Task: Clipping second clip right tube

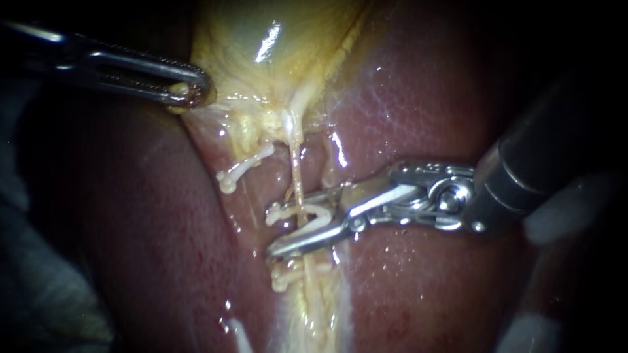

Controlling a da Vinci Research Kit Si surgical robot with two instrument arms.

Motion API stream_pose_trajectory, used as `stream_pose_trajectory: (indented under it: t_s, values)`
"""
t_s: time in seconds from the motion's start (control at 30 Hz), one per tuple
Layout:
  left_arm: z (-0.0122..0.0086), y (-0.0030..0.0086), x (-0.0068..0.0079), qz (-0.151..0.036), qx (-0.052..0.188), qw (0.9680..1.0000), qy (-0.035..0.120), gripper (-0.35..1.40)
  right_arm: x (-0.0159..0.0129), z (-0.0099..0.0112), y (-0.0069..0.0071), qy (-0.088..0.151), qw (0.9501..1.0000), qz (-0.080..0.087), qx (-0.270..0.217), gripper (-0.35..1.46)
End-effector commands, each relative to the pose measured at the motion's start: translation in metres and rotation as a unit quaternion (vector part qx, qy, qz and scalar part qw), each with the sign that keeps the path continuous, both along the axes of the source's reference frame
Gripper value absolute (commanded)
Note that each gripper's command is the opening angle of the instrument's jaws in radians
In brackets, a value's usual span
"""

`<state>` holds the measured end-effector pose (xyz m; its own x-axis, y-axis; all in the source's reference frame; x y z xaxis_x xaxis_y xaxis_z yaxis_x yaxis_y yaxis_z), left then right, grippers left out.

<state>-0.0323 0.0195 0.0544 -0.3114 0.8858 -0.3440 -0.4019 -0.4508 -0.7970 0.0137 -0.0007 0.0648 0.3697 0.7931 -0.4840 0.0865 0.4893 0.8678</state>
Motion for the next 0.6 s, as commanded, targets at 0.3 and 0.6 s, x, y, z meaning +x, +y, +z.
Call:
stream_pose_trajectory:
  t_s: [0.3,0.6]
  values:
    - [0.0,0.0,0.0,-0.001,0.0,1.0,0.0,-0.35,0.0002,-0.0023,0.0004,0.023,0.9996,0.013,0.01,0.45]
    - [0.0,0.0,-0.0001,-0.001,0.0,1.0,0.001,-0.35,-0.0009,-0.0022,0.0005,0.023,0.9995,0.011,0.016,0.0]
